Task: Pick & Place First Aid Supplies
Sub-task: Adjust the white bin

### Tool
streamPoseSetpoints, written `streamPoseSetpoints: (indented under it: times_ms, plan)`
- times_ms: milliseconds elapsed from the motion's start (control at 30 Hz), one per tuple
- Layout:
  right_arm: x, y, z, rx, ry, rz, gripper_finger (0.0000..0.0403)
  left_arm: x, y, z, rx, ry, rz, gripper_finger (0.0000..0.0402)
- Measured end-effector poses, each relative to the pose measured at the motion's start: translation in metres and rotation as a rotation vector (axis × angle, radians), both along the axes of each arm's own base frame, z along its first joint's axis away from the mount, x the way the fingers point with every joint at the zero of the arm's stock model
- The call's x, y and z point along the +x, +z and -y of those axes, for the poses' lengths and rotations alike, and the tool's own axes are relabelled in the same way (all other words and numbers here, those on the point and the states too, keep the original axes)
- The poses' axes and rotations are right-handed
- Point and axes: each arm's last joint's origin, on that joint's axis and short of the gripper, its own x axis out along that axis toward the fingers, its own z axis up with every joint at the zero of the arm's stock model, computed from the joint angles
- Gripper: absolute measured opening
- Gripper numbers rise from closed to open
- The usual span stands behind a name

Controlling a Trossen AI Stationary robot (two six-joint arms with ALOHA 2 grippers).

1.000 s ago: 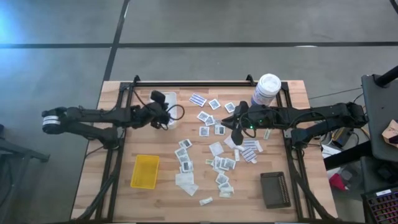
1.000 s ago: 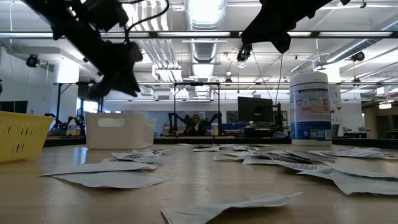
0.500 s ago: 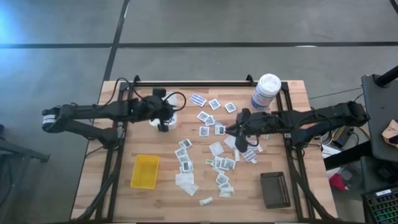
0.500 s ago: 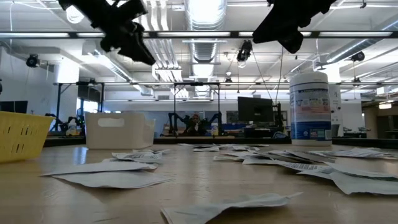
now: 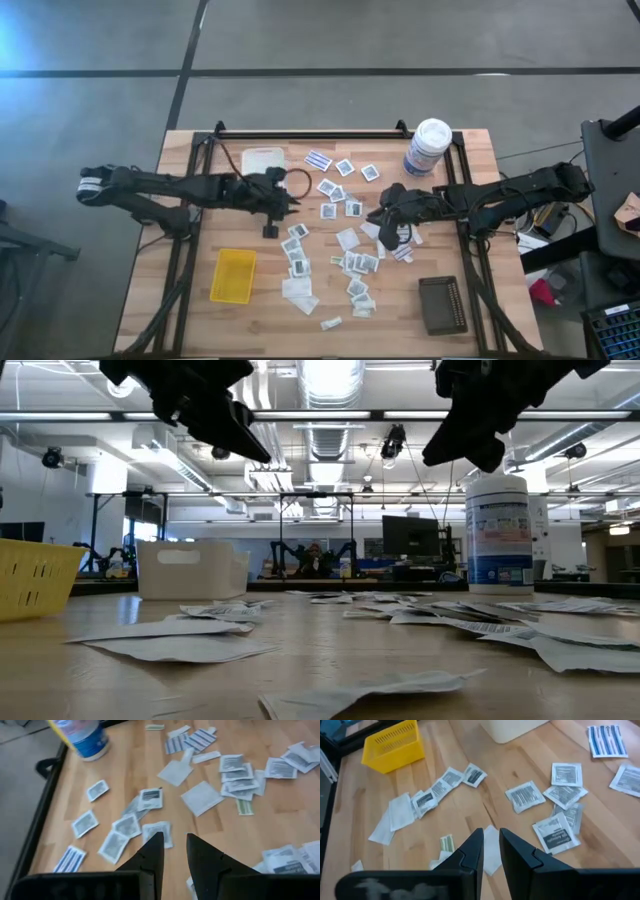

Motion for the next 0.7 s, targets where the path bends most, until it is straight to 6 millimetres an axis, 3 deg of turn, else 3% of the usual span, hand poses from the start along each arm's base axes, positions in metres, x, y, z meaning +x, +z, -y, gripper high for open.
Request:
streamPoseSetpoints:
  times_ms: [233,700]
  plan:
    - [-0.002,-0.016,0.000,0.053,-0.039,0.035,0.0058,0.015,-0.023,0.011,-0.107,0.041,-0.073,0.0080]
    - [-0.003,-0.035,0.002,0.071,-0.051,0.310,0.0065,0.009,-0.058,0.031,-0.311,0.198,-0.296,0.0080]
